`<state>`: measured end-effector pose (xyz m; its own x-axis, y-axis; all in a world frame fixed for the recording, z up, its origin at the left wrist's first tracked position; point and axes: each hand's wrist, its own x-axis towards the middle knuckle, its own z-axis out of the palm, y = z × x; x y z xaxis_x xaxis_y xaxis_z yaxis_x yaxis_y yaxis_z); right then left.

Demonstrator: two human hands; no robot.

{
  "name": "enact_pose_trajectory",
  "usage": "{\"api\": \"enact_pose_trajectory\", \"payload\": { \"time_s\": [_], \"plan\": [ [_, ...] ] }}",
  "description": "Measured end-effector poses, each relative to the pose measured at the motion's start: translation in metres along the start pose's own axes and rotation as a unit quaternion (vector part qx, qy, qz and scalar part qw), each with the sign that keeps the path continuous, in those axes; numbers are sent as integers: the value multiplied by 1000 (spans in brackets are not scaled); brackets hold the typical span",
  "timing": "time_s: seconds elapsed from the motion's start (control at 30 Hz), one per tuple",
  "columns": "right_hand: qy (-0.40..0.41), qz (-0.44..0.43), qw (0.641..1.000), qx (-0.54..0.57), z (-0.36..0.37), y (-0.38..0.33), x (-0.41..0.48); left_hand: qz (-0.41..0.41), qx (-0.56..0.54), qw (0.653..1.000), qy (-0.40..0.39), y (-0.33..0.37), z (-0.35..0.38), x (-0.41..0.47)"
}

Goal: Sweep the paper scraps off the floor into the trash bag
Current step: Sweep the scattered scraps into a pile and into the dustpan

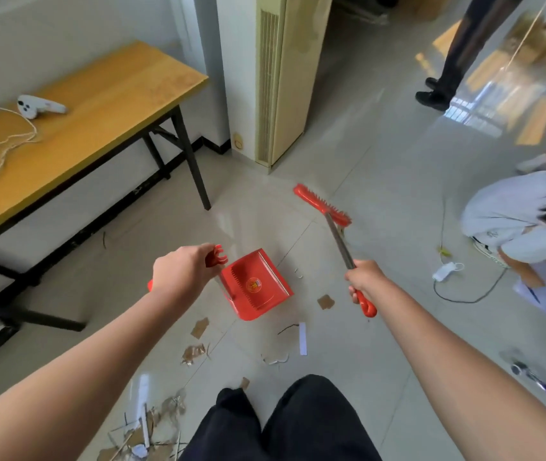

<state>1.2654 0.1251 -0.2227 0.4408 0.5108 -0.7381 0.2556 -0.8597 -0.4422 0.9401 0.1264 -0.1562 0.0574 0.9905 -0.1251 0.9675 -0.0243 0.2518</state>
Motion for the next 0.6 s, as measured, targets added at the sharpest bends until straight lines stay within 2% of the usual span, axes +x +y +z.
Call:
{"api": "enact_pose_trajectory", "payload": {
  "time_s": [0.2,0.43,0.6],
  "plan": [
    [21,67,997,43,-66,-21,82,-9,-18,1000,2,59,15,64],
    [14,71,997,-4,-141,-62,197,-16,26,999,19,133,42,130],
    [-2,121,992,-33,-178,-69,243,-10,55,998,26,164,51,161]
  ]
}}
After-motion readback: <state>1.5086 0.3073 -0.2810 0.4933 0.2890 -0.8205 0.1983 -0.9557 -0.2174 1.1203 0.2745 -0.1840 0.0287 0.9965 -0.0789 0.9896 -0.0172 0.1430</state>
